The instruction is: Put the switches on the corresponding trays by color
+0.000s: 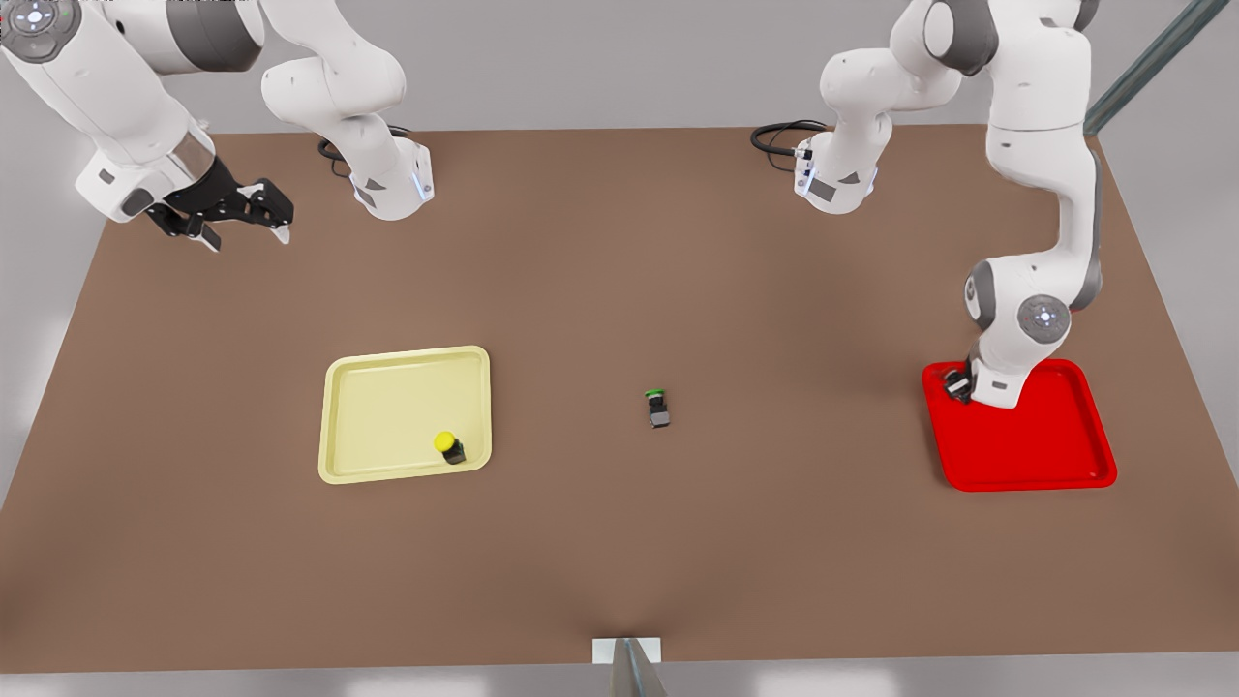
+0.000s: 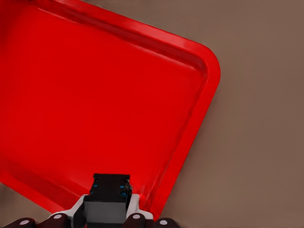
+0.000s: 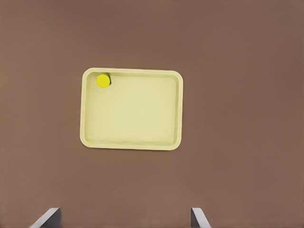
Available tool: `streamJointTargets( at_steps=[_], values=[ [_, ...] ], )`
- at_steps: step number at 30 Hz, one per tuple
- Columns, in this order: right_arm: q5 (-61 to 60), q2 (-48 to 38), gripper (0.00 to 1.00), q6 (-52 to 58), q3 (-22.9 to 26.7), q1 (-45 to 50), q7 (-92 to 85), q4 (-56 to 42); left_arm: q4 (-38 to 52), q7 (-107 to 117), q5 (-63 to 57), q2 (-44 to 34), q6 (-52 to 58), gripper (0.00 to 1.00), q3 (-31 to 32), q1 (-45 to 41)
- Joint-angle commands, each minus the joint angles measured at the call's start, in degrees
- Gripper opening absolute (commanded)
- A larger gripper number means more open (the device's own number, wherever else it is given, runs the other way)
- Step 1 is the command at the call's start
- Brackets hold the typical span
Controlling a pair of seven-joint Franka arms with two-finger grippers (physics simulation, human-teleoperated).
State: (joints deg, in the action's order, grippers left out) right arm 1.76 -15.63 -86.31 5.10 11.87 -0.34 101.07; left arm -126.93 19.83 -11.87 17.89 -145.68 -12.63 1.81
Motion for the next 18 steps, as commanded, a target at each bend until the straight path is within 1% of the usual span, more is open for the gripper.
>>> streamJointTargets(
  at_steps=[1,2,3,4,5,7,10,11,13,14,15,16,17,18],
  values=[
    [0.00,-0.02,1.00,0.00,0.00,0.00,-0.01,0.00,0.02,-1.72,0.71,0.04,-0.21,0.53,-0.55,0.30],
    [0.00,0.07,1.00,0.00,0.00,0.00,-0.01,0.00,0.11,-2.86,0.71,0.74,-0.30,0.54,-1.16,0.47],
    [0.00,0.07,1.00,0.00,0.00,0.00,-0.01,0.00,1.60,-4.27,0.62,1.62,-0.39,0.61,-1.69,1.26],
    [0.00,0.07,1.00,0.00,0.00,-0.09,-0.10,0.00,3.00,-5.32,0.71,2.58,-0.48,0.91,-1.87,1.26],
    [0.00,0.07,1.00,0.00,0.09,-0.09,-0.62,0.00,6.08,-5.32,0.62,3.90,-0.39,0.99,-1.87,1.26],
    [0.00,0.16,1.00,-0.09,0.26,-0.09,-0.71,-0.09,11.18,-5.85,-0.17,6.01,-0.39,0.99,-1.87,1.26],
    [0.00,0.16,1.00,-0.18,0.17,-0.09,-0.71,-0.09,13.46,-8.40,0.00,4.96,0.93,0.99,-1.34,1.26],
    [0.00,0.07,1.00,-0.18,0.17,0.00,-0.71,-0.09,13.47,-8.40,0.00,3.03,1.81,0.99,0.94,1.26],
    [0.00,-0.02,1.00,-0.09,0.26,-0.09,-0.71,0.09,13.29,-7.70,0.71,-3.92,10.42,0.99,9.11,1.09],
    [0.00,-0.02,1.00,-0.09,0.26,-0.09,-0.71,0.09,13.55,-7.70,0.62,-4.53,10.51,0.99,11.75,1.00],
    [0.00,-0.02,1.00,-0.09,0.26,-0.09,-0.71,0.09,13.73,-7.52,1.49,-8.31,13.39,1.00,13.95,0.74],
    [0.00,-0.02,1.00,-0.09,0.35,-0.09,-0.71,0.09,23.46,-8.40,3.60,-9.98,31.57,1.00,16.93,0.56],
    [0.00,-0.02,1.00,-0.09,0.26,-0.09,-0.71,0.26,33.49,-8.84,6.51,-9.72,43.18,1.00,19.13,0.12],
    [0.00,0.07,1.00,-0.88,0.35,-0.09,-0.71,2.19,42.90,-11.64,8.35,-9.19,57.42,1.00,20.72,-0.93]
  ],
)
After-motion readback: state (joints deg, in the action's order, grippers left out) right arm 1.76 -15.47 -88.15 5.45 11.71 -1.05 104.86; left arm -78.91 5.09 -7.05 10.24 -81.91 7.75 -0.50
